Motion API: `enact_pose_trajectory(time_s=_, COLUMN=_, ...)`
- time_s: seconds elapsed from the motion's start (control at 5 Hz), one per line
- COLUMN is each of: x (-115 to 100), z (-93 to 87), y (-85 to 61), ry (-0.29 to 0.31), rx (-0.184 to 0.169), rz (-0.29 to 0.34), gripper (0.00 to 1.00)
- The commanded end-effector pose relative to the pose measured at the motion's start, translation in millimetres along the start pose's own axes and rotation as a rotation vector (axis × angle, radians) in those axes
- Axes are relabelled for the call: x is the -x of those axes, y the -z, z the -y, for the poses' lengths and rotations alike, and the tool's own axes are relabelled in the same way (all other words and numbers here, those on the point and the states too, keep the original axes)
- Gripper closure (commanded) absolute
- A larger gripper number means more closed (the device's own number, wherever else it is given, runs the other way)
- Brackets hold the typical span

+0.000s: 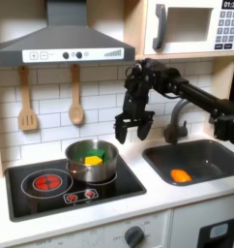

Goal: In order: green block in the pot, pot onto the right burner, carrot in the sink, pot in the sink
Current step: 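Put the pot in the sink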

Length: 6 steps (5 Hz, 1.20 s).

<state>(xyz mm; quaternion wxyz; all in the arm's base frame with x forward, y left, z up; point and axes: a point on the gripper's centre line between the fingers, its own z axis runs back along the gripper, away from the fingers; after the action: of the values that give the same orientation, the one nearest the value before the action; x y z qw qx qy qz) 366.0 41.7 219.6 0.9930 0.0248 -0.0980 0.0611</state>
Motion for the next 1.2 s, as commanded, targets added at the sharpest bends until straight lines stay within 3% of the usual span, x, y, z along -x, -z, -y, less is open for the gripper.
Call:
enact_pose_trajectory(time_s=0.0, x=-7.9, z=-5.9, y=19.3, ry=-0.003, rx=-0.008, rz=-0.024, gripper=0.00)
enact_pose_trajectory(time_s=0.6, x=-17.9, z=-22.8, y=29.2, ry=-0.001, rx=-0.014, rz=-0.022, gripper=0.00)
enact_pose_trajectory(time_s=1.0, x=-12.2, z=-22.9, y=37.3, ry=0.023, rx=-0.011, rz=-0.041, gripper=0.00)
